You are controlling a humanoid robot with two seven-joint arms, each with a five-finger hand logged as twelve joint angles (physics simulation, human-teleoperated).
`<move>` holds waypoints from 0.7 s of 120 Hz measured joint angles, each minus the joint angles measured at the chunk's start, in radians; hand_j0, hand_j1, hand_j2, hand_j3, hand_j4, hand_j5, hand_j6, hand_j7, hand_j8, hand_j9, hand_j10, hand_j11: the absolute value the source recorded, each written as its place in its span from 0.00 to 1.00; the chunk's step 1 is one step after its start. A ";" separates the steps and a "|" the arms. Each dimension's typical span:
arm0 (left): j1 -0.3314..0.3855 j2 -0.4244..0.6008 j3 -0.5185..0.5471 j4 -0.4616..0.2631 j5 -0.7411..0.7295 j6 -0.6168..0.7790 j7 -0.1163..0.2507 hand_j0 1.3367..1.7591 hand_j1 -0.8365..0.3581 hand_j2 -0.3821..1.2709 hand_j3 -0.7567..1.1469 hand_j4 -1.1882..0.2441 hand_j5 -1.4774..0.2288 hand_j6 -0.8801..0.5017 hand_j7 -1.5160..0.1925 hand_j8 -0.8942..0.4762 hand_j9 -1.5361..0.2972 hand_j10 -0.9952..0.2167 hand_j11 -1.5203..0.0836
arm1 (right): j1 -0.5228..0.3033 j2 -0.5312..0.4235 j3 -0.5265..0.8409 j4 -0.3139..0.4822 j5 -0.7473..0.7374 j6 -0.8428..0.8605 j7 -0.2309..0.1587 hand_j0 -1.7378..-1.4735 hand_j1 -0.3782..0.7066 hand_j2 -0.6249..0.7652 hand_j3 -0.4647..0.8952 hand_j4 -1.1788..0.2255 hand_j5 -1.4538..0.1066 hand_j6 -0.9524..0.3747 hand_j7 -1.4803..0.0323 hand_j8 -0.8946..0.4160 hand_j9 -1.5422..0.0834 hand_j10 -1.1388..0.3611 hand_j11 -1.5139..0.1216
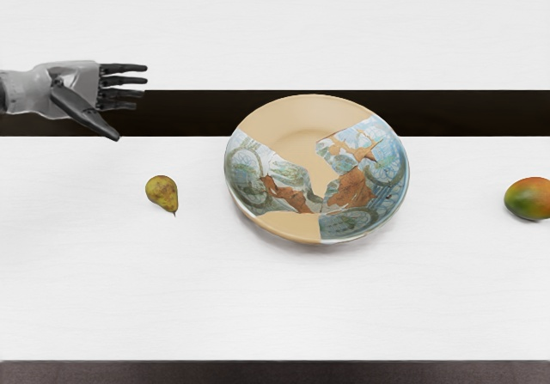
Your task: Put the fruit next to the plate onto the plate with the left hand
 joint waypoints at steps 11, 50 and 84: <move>-0.001 0.001 0.006 -0.004 0.003 0.000 0.001 0.76 0.97 0.23 0.40 0.81 0.85 0.62 0.87 0.64 0.82 0.80 0.93 | 0.000 0.000 0.000 0.000 0.000 0.000 0.000 0.30 0.03 0.45 0.34 0.84 0.93 0.72 0.98 0.68 0.95 0.76 0.93; -0.135 0.014 0.011 -0.038 0.304 0.000 0.039 0.76 0.97 0.23 0.40 0.81 0.85 0.62 0.87 0.64 0.82 0.80 0.93 | -0.001 0.000 0.000 0.000 0.001 0.000 0.000 0.30 0.03 0.45 0.34 0.84 0.93 0.72 0.98 0.68 0.95 0.76 0.93; -0.145 0.012 0.011 -0.235 0.633 0.000 0.052 0.76 0.97 0.23 0.40 0.81 0.85 0.62 0.87 0.63 0.82 0.80 0.93 | -0.002 0.000 0.000 0.000 0.001 0.000 0.000 0.30 0.03 0.45 0.34 0.84 0.93 0.72 0.98 0.68 0.95 0.76 0.93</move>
